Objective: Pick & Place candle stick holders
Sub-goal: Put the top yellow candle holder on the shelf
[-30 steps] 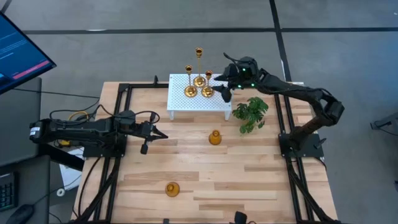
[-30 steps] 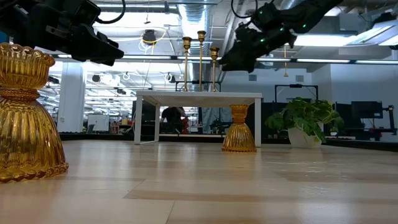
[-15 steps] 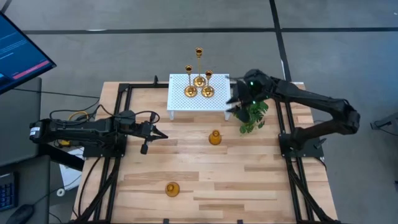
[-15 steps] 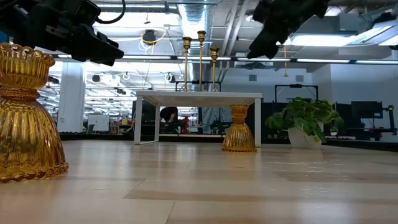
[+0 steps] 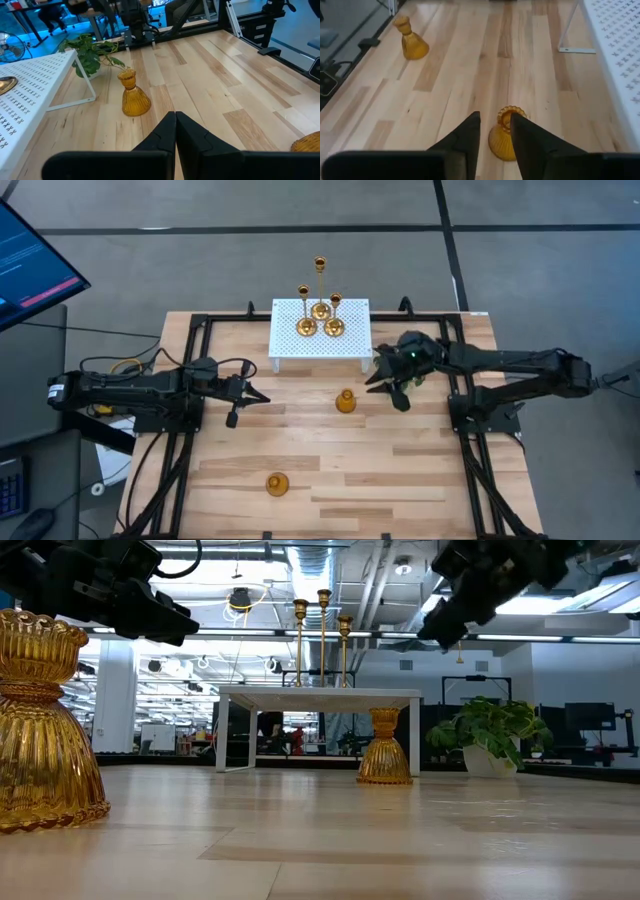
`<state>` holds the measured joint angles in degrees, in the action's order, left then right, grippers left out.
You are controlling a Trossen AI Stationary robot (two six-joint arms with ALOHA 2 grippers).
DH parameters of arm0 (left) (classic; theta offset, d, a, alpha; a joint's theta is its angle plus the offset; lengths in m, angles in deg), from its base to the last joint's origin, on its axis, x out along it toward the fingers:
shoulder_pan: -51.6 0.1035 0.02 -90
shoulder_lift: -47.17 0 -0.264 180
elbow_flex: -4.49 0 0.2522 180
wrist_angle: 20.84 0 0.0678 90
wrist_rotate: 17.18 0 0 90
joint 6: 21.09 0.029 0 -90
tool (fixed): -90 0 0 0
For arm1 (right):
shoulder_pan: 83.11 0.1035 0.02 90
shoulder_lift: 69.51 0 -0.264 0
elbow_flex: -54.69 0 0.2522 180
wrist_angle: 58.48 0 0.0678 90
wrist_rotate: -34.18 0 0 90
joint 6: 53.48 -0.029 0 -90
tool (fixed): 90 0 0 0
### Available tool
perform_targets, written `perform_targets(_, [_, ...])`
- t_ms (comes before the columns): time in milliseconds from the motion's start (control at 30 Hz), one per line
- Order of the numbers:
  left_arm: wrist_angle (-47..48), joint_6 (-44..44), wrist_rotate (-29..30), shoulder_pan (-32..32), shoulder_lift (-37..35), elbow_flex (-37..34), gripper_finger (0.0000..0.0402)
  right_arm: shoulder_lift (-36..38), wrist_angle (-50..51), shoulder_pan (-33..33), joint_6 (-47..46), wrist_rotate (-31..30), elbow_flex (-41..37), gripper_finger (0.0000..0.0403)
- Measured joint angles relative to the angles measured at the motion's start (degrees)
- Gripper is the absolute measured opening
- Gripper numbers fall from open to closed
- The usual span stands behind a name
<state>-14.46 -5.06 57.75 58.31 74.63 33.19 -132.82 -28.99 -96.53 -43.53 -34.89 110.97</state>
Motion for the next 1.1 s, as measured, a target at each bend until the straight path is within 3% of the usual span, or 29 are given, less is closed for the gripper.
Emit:
perform_targets(300, [0.0, 0.0, 0.0, 0.0, 0.0, 0.0, 0.0010, 1.5, -23.0, 1.9, -7.2, 0.0, -16.0, 0.0074])
perform_targets(533, [0.0, 0.0, 0.0, 0.0, 0.0, 0.0, 0.0010, 1.5, -35.2, 3.1, -9.6, -1.3, -23.3, 0.0070])
perform_targets(667, [0.0, 0.0, 0.0, 0.0, 0.0, 0.0, 0.0010, 1.4, -36.0, 3.8, -10.0, -5.8, -25.1, 0.0070])
perform_targets(1100, [0.0, 0.0, 0.0, 0.0, 0.0, 0.0, 0.0010, -8.8, -36.6, 3.1, -10.0, -6.7, -25.1, 0.0070])
